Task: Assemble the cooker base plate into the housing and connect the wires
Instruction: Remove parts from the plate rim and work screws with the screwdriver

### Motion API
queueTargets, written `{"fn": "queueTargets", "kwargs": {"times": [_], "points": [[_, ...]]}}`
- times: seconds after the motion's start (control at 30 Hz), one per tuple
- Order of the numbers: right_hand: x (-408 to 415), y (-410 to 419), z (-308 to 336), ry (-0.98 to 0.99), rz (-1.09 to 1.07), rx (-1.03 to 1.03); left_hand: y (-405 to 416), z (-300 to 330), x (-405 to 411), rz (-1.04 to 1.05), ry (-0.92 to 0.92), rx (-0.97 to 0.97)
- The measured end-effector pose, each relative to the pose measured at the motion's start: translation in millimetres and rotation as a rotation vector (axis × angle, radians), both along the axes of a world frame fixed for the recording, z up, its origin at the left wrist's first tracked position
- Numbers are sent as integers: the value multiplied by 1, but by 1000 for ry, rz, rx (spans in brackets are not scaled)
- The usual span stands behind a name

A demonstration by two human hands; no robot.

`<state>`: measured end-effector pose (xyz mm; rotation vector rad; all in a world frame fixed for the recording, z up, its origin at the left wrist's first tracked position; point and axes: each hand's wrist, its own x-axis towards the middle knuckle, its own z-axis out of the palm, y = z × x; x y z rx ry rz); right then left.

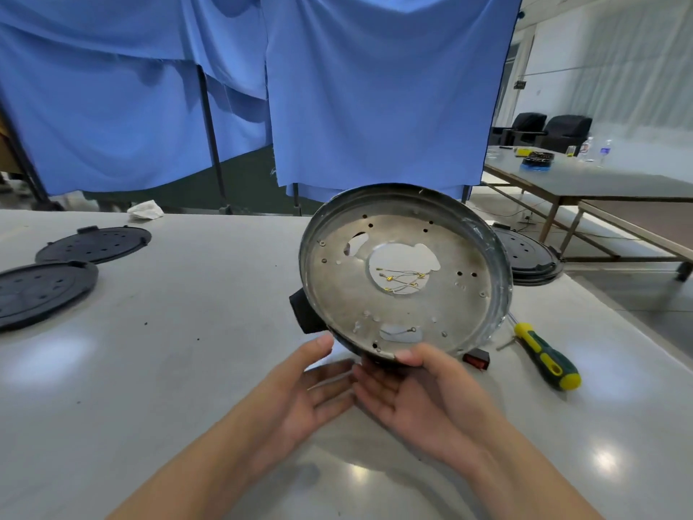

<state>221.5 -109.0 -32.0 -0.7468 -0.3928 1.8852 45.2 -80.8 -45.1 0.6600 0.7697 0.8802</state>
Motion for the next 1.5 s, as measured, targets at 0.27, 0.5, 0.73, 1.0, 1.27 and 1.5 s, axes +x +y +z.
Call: {"fn": "queueTargets", "kwargs": {"times": [0.27, 0.5, 0.73, 1.0, 1.27, 1.5], "points": [[-9, 1, -3, -19, 49, -85, 0, -1, 5, -103, 65, 86], [-14, 1, -2, -16, 61, -135, 3, 3, 7, -79, 149, 50], [-9, 4, 9, -43, 73, -233, 10, 16, 8, -102, 255, -85], [-3, 1, 12, -124, 132, -258, 16, 18, 6, -115, 294, -177], [29, -13, 6, -247, 154, -164, 19, 15, 3, -79, 213, -189], [122, 1, 14, -1584, -279, 99, 20, 12, 2, -60, 197, -188]]}}
